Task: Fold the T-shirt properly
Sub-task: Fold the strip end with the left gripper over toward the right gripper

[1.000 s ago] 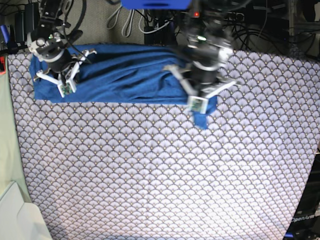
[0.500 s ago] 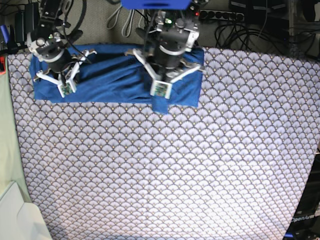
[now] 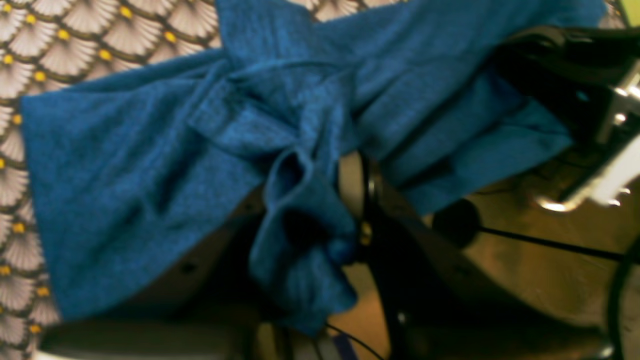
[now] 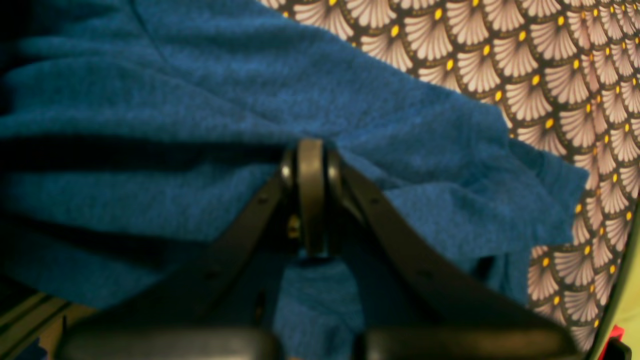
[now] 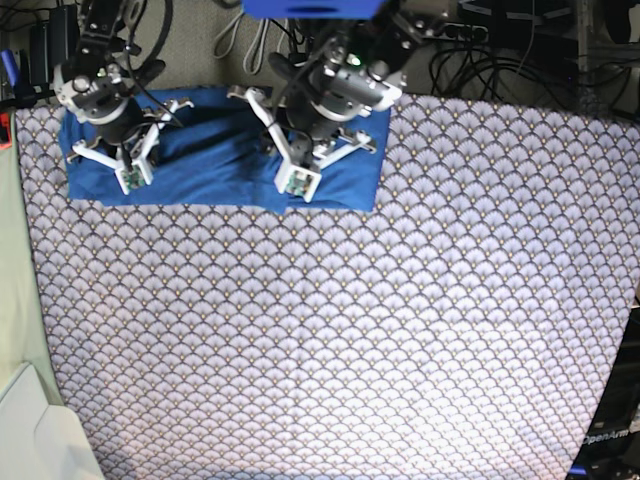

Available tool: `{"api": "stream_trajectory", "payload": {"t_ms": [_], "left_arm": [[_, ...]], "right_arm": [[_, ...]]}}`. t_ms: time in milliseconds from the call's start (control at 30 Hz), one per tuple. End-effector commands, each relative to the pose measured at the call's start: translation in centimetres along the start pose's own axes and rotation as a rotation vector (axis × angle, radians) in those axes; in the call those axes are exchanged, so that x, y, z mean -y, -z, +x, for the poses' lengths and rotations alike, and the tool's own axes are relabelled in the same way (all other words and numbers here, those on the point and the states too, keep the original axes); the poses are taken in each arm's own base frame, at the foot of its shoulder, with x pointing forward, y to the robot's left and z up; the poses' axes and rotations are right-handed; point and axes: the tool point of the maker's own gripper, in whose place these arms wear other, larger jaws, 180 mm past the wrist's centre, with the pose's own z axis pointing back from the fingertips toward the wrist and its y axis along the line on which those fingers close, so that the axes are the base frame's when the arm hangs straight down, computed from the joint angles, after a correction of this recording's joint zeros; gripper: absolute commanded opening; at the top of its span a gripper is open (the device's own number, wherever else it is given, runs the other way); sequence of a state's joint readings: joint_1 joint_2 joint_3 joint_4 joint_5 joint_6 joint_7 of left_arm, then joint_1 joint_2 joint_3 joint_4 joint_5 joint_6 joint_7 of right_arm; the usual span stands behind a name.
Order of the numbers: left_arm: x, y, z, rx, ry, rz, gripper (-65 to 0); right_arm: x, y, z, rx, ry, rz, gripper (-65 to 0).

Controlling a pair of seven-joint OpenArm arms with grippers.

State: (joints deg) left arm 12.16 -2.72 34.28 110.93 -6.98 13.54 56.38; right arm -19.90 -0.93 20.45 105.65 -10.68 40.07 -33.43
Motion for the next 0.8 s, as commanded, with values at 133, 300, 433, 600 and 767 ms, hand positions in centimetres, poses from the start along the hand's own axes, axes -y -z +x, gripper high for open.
{"api": "stream_trajectory", "payload": {"t_ms": [133, 300, 433, 600, 767], "left_arm": [[0.4, -0.2, 1.7, 0.053, -0.004, -0.011, -64.8], [0.5, -0.2, 2.7, 0.074, -0.001, -0.014, -64.8], [0.8, 0.3, 3.1, 0.077, -0.010, -0.017, -64.8], [0.7, 2.1, 2.4, 0.032, -0.012, -0.007, -64.8], [0.7, 2.3, 2.8, 0.063, -0.011, -0.008, -64.6]], "right_arm": [[0.4, -0.3, 1.0, 0.038, -0.006, -0.010, -64.0], [0.3, -0.3, 0.9, 0.036, -0.004, -0.009, -64.0], [0.3, -0.3, 0.6, 0.017, -0.004, -0.009, -64.0], [0.4, -0.3, 0.4, 0.001, -0.004, -0.011, -64.0], [0.4, -0.3, 0.4, 0.001, -0.004, -0.011, -64.0]]}}
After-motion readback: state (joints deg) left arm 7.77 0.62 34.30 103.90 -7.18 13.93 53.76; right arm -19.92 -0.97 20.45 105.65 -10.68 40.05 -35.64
